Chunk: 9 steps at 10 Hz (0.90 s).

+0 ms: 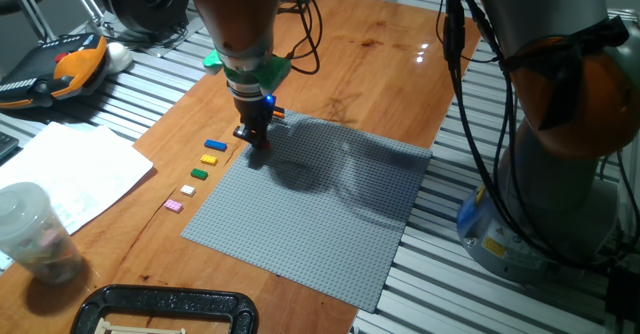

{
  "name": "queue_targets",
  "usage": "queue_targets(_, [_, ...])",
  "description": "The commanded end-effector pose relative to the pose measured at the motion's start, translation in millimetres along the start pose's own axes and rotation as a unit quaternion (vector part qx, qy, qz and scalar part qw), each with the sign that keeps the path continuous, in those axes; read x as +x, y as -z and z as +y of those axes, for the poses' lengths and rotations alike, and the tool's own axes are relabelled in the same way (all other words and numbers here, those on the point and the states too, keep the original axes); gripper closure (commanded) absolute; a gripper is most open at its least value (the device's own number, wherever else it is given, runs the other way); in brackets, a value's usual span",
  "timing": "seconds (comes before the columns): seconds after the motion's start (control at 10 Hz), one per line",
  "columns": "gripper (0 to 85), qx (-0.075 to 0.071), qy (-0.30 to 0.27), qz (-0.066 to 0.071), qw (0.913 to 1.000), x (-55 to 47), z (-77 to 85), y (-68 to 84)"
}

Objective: Build with small Lego blocks

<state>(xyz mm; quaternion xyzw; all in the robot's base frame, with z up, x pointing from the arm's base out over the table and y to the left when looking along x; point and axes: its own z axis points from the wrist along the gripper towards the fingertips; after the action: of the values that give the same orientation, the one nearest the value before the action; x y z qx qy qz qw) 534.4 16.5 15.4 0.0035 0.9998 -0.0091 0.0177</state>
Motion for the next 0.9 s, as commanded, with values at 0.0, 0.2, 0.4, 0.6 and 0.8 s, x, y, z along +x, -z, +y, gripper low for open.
queue_targets(0.0, [85.0,0.001,-0.004,0.001,1.0,0.4,0.6,0.6])
queue_targets(0.2, [68.0,0.007,-0.01,0.0,0.9999,0.9,2.7,3.3])
queue_targets(0.4, [51.0,0.007,-0.013,-0.003,0.9999,1.2,3.5,4.1])
queue_targets(0.6, [51.0,0.006,-0.019,-0.003,0.9998,1.5,5.0,5.2])
queue_targets(0.8, [51.0,0.005,-0.021,-0.002,0.9998,1.9,5.3,6.1])
